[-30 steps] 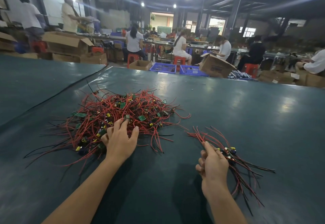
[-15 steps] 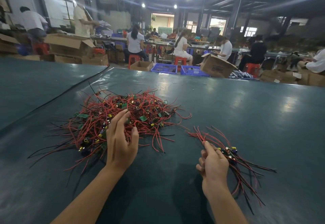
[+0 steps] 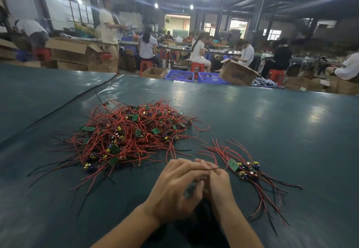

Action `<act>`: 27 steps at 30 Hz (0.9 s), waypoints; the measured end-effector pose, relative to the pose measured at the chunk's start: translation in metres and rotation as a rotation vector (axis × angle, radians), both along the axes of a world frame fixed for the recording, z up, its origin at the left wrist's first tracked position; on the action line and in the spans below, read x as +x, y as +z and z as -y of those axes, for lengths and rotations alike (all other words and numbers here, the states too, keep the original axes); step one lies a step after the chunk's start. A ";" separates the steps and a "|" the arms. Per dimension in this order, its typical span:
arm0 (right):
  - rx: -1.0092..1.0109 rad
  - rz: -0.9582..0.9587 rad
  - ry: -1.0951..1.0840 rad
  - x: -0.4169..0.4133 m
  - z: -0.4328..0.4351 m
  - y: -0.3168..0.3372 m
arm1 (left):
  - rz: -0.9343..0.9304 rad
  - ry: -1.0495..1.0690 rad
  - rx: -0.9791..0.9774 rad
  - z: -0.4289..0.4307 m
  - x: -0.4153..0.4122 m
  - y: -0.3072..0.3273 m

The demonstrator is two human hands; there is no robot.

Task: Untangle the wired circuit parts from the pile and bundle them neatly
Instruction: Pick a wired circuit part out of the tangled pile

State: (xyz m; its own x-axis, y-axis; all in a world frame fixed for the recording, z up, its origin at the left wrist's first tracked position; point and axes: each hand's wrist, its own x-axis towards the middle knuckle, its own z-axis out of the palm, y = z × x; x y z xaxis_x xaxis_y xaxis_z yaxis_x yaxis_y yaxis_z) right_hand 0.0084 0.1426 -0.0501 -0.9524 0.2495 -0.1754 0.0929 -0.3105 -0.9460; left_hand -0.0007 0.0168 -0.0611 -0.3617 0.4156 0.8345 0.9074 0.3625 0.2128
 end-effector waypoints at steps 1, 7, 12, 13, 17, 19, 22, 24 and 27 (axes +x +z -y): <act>0.025 0.025 0.001 0.000 -0.001 -0.001 | 0.010 0.026 0.027 0.002 -0.002 0.000; -0.067 0.198 0.188 0.002 -0.009 0.003 | 0.089 0.162 0.252 0.019 -0.016 0.001; 0.212 0.229 0.188 0.007 -0.016 0.007 | 0.246 0.120 0.436 0.025 -0.018 0.004; 0.306 0.197 0.097 0.007 -0.016 0.005 | 0.304 0.116 0.484 0.025 -0.018 0.004; 0.592 0.094 -0.182 0.002 -0.017 -0.008 | 0.424 0.062 0.564 0.027 -0.020 0.004; 0.554 0.101 -0.190 0.001 -0.017 -0.010 | 0.425 0.025 0.544 0.027 -0.020 0.004; 0.561 0.109 -0.183 0.000 -0.018 -0.011 | 0.497 -0.024 0.543 0.025 -0.019 0.002; 0.613 0.100 -0.192 0.000 -0.019 -0.013 | 0.618 -0.071 0.612 0.023 -0.019 0.001; 0.690 0.082 -0.189 0.000 -0.020 -0.015 | 0.858 -0.229 0.684 0.019 -0.022 0.002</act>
